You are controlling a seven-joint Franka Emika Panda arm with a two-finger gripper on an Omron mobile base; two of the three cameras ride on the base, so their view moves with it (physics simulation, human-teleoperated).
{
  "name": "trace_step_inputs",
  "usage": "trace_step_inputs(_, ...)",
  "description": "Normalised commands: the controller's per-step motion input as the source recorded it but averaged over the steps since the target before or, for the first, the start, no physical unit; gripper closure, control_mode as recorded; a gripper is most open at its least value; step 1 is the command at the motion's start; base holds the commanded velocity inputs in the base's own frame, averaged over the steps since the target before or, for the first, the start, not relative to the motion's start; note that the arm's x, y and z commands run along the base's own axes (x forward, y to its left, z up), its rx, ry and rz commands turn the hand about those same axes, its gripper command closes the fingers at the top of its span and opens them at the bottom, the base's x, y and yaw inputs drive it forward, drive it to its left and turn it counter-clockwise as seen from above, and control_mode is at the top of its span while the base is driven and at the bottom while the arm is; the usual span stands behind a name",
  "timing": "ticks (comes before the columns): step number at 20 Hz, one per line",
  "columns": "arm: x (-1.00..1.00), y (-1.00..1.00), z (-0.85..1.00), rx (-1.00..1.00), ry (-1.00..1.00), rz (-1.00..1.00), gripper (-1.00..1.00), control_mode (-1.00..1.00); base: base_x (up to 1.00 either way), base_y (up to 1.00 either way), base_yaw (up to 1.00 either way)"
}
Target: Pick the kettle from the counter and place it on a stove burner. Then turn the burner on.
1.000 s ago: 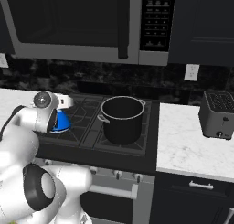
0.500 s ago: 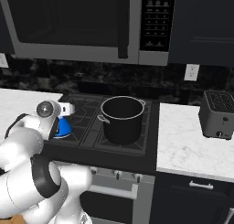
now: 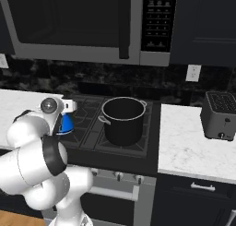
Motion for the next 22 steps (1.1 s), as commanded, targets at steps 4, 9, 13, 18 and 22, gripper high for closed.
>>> trace_step_inputs(4, 0.28, 0.04, 0.00, 0.00, 0.00, 0.00, 1.00, -1.00, 0.00, 0.00, 0.00)
trace_step_inputs(9, 0.23, 0.08, -0.06, 0.00, -0.02, 0.00, 1.00, -1.00, 0.00, 0.00, 0.00)
trace_step_inputs(13, 0.15, 0.08, -0.16, 0.00, -0.06, 0.00, 1.00, -1.00, 0.00, 0.00, 0.00)
trace_step_inputs(18, 0.17, 0.09, -0.15, 0.00, -0.04, 0.00, 1.00, -1.00, 0.00, 0.00, 0.00)
trace_step_inputs(22, 0.07, 0.10, -0.04, 0.00, 0.00, 0.01, 1.00, -1.00, 0.00, 0.00, 0.00)
